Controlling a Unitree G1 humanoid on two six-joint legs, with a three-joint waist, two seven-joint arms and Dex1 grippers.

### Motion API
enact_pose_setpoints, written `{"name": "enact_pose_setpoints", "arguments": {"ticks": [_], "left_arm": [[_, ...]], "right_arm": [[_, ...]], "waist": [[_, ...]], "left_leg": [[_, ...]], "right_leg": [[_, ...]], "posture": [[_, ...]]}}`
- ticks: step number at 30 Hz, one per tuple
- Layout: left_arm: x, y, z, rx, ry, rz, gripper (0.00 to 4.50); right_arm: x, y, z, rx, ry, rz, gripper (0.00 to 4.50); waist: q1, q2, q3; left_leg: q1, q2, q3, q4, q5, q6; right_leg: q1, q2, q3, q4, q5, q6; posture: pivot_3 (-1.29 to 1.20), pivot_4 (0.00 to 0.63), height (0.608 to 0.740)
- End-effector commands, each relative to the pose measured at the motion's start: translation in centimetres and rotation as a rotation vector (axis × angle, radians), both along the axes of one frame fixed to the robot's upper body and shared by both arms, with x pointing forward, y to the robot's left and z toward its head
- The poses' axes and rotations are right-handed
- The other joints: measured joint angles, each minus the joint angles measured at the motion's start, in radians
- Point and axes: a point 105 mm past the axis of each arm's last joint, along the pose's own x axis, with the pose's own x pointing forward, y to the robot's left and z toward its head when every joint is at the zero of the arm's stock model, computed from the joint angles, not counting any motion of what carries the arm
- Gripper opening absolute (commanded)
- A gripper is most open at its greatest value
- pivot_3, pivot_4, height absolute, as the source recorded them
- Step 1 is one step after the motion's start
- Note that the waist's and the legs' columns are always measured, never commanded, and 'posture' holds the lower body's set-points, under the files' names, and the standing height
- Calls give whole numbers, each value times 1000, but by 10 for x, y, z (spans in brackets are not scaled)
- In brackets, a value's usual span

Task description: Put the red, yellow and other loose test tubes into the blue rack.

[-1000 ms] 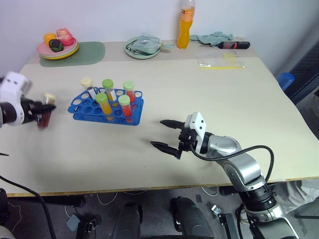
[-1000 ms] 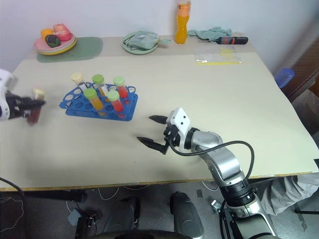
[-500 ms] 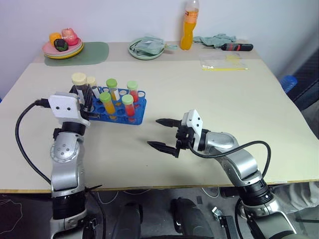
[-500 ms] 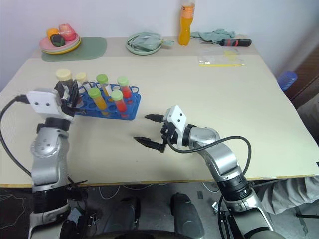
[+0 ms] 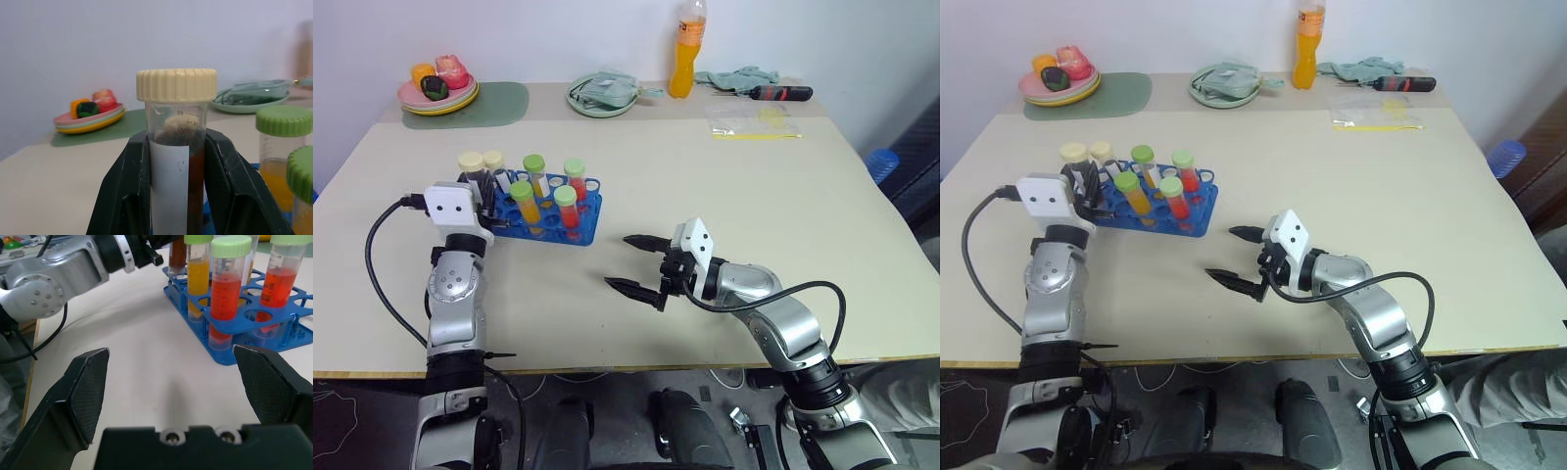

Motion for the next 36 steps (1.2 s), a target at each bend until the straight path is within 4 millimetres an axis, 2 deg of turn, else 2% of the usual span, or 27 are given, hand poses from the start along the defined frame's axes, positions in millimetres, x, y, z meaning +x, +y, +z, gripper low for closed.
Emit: {"name": "enact_pose_setpoints", "arguments": {"ticks": [1,10,13,15,16,22,26,31,36], "left_arm": [[2,0,8,13,-37,-18,1185],[3,-1,1,-21,-38,-25,1185],[1,3,-3,-41,-38,-3,2329],[-4,8,0,-60,-53,9,3368],[-8,10,4,-74,-64,-1,3744],[-47,19,21,-114,-73,-100,3744],[-97,42,30,-81,3,-141,3744],[-135,57,2,4,269,-168,3744],[-148,60,-19,31,411,-183,3744]], "right_arm": [[-4,2,14,34,-47,10,4500],[-3,1,13,35,-48,-3,4500],[-2,0,13,32,-53,-4,4500],[1,-1,16,32,-65,-11,4500],[2,-2,18,33,-71,-14,4500],[15,-29,32,44,-92,-73,4500],[28,-68,36,-8,-100,-160,4500],[40,-115,32,-90,-87,-270,4500],[49,-140,33,-123,-90,-323,4500]], "waist": [[-1,0,0],[2,0,0],[0,0,0],[-1,0,0],[-1,0,0],[-3,0,0],[-10,0,0],[-13,1,0],[-18,1,0]], "left_leg": [[0,0,0,0,0,0],[0,0,0,0,0,0],[0,0,0,0,0,0],[0,0,0,0,0,0],[0,0,0,0,0,0],[0,1,0,0,0,0],[0,1,0,-1,0,0],[1,1,1,-2,0,0],[2,1,1,-1,0,0]], "right_leg": [[0,0,0,0,0,0],[0,0,0,0,0,0],[0,0,0,0,0,0],[0,0,0,0,0,0],[0,0,0,0,0,0],[0,0,0,0,0,0],[0,0,0,-1,0,0],[1,0,0,-1,-1,-1],[2,1,0,-2,-2,-2]], "posture": [[0,150,740],[0,150,740],[0,150,740],[0,150,740],[0,150,740],[0,150,740],[0,150,740],[0,150,740],[0,150,740]]}}
